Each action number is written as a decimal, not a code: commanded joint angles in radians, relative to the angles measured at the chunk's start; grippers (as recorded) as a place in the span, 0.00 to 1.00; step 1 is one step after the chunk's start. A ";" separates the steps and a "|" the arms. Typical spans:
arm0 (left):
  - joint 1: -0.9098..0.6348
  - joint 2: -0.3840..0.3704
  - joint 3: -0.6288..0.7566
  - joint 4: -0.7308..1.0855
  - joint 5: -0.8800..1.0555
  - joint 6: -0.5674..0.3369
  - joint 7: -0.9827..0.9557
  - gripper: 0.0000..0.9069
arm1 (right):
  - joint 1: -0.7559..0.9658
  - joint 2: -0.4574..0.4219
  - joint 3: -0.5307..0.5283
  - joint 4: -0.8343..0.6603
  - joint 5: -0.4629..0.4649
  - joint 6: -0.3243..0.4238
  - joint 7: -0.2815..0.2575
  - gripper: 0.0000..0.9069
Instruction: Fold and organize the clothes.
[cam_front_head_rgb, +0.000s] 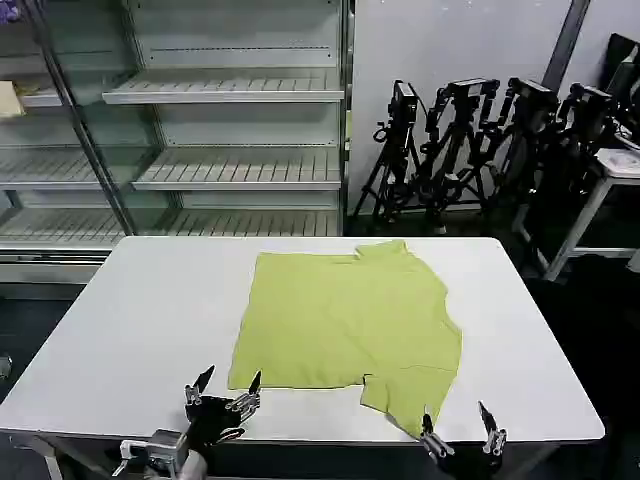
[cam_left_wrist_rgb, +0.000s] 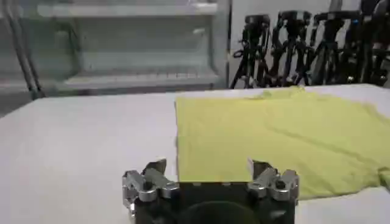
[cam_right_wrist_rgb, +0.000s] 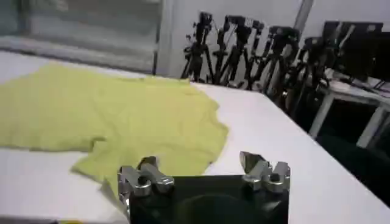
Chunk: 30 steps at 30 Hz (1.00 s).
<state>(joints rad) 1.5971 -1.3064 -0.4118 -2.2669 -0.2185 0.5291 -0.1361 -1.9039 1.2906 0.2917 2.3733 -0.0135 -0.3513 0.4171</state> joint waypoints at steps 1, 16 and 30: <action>-0.053 -0.006 0.007 0.101 -0.034 0.049 -0.004 1.00 | -0.007 0.005 -0.043 -0.050 -0.004 0.000 0.011 1.00; -0.056 -0.022 0.014 0.109 -0.065 0.047 -0.013 0.02 | 0.044 0.034 -0.088 -0.140 0.092 0.028 0.004 0.00; -0.040 -0.030 0.002 0.084 -0.105 0.039 -0.015 0.02 | 0.040 0.040 -0.068 -0.116 0.152 0.028 -0.017 0.00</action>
<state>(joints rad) 1.5541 -1.3339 -0.4065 -2.1799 -0.2989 0.5666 -0.1510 -1.8658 1.3285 0.2302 2.2695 0.1033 -0.3218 0.4044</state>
